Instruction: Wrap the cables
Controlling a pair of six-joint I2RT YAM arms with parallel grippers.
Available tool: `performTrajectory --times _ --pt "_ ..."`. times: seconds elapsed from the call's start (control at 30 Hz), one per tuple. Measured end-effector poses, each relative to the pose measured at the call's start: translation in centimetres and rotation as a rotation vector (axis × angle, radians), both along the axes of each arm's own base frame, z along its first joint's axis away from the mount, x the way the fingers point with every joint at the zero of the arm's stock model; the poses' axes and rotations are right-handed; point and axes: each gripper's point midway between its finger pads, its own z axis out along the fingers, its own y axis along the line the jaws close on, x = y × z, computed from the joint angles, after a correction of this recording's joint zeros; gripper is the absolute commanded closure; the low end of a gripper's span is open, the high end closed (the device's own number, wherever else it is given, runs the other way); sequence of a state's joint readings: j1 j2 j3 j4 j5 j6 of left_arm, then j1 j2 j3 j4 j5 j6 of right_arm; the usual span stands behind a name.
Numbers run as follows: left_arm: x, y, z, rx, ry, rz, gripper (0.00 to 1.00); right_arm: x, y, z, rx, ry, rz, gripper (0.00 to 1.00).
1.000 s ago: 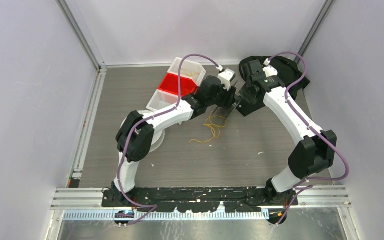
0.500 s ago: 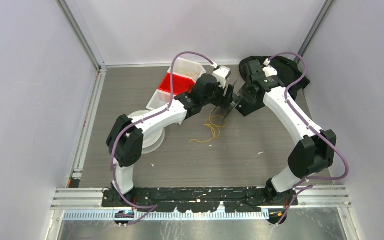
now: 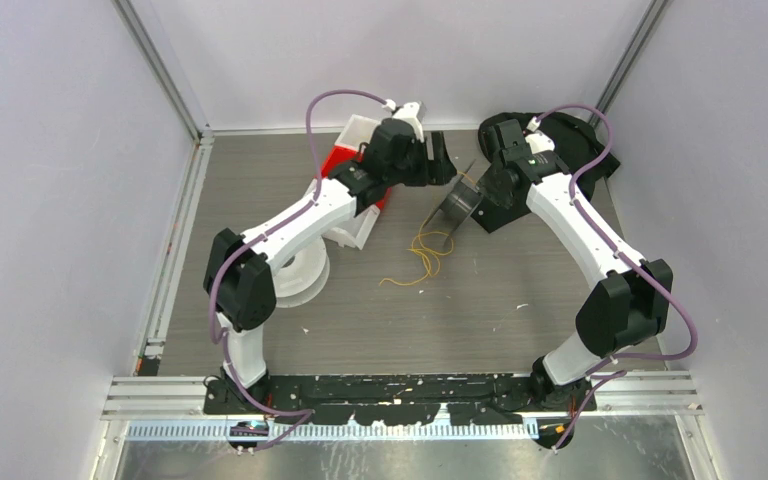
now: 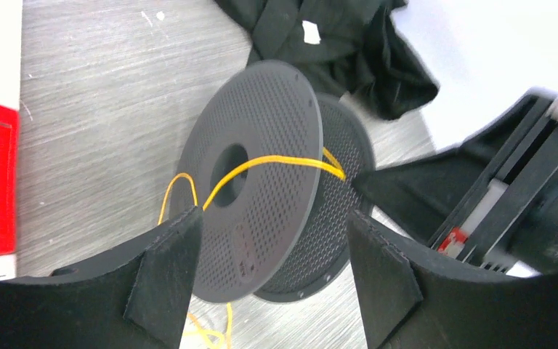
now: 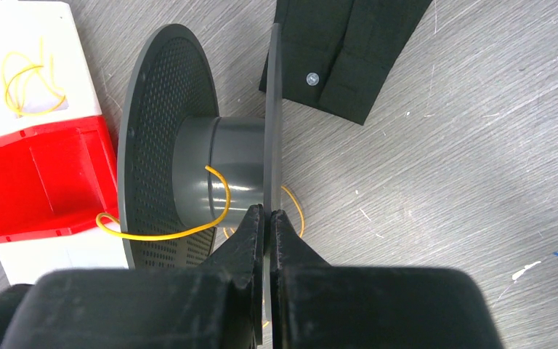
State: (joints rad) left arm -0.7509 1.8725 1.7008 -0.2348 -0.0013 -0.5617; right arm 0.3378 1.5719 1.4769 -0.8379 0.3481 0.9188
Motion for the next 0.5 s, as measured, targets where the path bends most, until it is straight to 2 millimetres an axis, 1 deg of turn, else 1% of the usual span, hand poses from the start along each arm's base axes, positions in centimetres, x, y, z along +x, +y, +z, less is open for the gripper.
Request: performTrajectory --times 0.07,0.17,0.27,0.33,0.5 --pt "0.7 0.0 1.1 -0.058 0.032 0.022 0.27 0.0 0.0 0.0 0.001 0.000 0.001 0.99" --pt "1.3 -0.1 2.0 -0.121 0.070 0.033 0.28 0.0 0.0 0.0 0.001 0.001 0.001 1.00" --pt "0.7 -0.9 1.7 -0.157 0.123 0.015 0.30 0.0 0.0 0.0 0.001 0.001 0.001 1.00" --pt "0.1 -1.5 1.1 -0.172 0.164 0.000 0.30 0.0 0.0 0.0 0.001 0.001 0.001 0.99" --pt "-0.7 -2.3 -0.1 -0.189 0.247 -0.012 0.31 0.0 0.0 0.0 0.001 0.002 0.001 1.00"
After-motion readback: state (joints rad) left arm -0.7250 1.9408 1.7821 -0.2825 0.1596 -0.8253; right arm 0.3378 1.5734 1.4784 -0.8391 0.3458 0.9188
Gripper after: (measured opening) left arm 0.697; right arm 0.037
